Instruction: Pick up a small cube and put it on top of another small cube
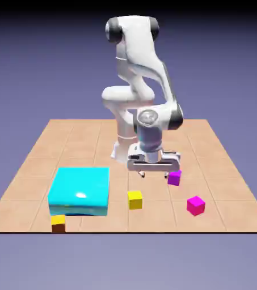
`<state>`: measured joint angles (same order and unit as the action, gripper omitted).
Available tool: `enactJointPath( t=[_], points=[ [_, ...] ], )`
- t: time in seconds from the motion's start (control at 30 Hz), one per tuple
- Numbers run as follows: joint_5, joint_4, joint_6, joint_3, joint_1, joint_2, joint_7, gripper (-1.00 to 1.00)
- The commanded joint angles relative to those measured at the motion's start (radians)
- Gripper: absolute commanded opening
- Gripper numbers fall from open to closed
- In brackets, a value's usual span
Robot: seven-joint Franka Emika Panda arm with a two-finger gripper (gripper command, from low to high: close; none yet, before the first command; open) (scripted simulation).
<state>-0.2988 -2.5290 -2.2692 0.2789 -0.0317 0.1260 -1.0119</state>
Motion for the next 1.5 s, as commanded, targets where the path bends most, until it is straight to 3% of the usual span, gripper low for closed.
enactJointPath(
  t=[0.0, 0.27, 0.43, 0.47, 0.63, 1.2, 1.37, 1.4, 1.47],
  points=[
    [-0.016, 0.015, 0.04, 0.015, -0.003, 0.036, -0.014, 0.0],
    [-0.13, 0.122, 0.333, 0.121, -0.02, 0.302, -0.118, 0.0],
    [-0.167, 0.058, 0.162, 0.134, 0.022, 0.404, -0.088, 0.0],
    [-0.167, 0.058, 0.162, 0.134, 0.023, 0.404, -0.088, -1.0],
    [-0.131, 0.123, 0.334, 0.119, -0.02, 0.302, -0.118, -1.0],
    [-0.443, 0.289, 0.557, -0.497, -0.063, 0.246, -0.124, -1.0],
    [-0.532, 0.223, 0.436, -0.453, -0.024, 0.309, -0.067, -1.0],
    [-0.532, 0.223, 0.436, -0.453, -0.024, 0.309, -0.067, 1.0],
    [-0.501, 0.247, 0.479, -0.47, -0.038, 0.286, -0.087, 1.0]
  ],
)
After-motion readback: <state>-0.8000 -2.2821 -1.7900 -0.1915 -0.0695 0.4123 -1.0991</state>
